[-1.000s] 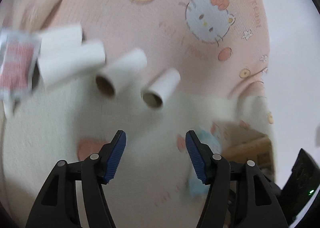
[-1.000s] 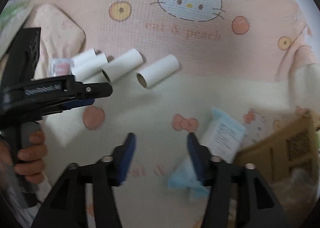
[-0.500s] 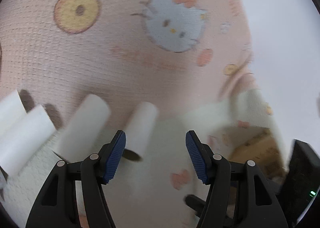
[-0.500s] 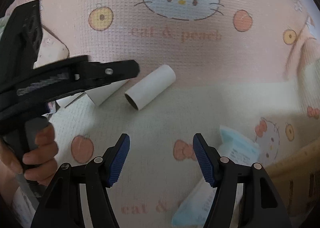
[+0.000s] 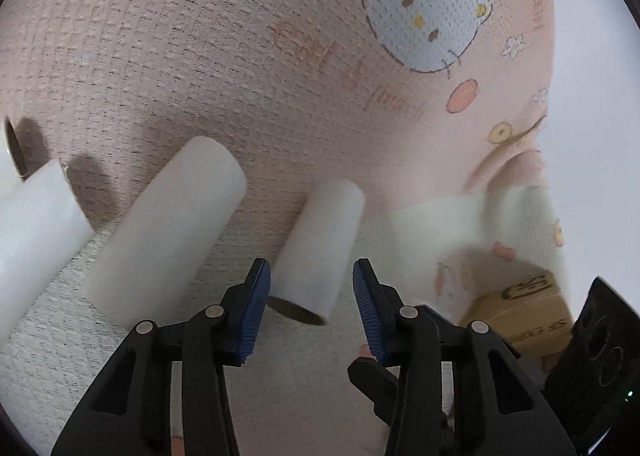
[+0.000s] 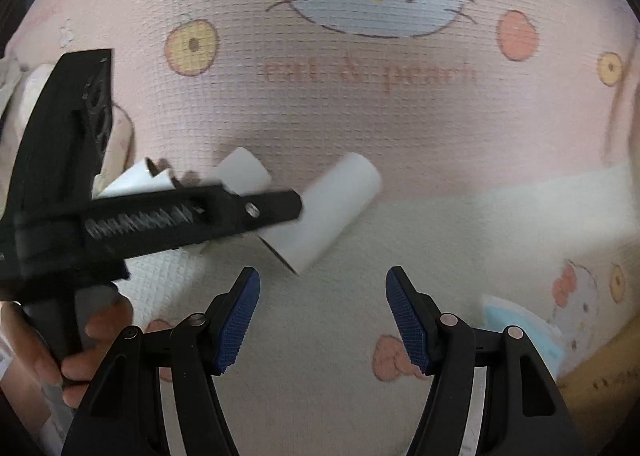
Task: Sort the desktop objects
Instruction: 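Move the left tool over to the white tubes on the blanket, then close the left gripper around a standing white tube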
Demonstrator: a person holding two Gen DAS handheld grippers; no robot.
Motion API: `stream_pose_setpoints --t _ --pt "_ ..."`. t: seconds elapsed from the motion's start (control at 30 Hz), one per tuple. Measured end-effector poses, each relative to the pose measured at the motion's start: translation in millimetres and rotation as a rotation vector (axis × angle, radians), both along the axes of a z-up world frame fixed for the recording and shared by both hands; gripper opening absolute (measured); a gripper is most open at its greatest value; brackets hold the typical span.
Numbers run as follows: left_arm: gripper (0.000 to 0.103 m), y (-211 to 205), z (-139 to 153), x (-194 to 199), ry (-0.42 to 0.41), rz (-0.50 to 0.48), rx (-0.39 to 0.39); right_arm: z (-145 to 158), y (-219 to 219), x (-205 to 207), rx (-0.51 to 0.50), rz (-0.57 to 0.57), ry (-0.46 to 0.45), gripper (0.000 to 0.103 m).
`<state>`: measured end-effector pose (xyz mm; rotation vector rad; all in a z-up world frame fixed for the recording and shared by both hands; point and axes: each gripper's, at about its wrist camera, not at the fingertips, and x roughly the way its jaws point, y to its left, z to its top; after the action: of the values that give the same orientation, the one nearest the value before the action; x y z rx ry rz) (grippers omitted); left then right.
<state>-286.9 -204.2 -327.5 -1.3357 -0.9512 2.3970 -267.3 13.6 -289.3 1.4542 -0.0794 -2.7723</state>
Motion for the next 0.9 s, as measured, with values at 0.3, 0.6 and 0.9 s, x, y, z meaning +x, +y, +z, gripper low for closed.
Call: stream_pose_setpoints --t 0.3,0.6,0.9 --pt "0.042 12 -18 -4 -0.099 -0.082 0.192 -15 4 -10 0.022 0.039 -0.008 0.064" --pt "0.043 11 -20 -6 -0.118 -0.032 0.144 -32 15 -29 0.017 -0.007 -0.082 0.063" --pt "0.066 0 -21 7 -0.109 0.043 0.288 -48 19 -32 -0.063 -0.029 -0.188 0.046"
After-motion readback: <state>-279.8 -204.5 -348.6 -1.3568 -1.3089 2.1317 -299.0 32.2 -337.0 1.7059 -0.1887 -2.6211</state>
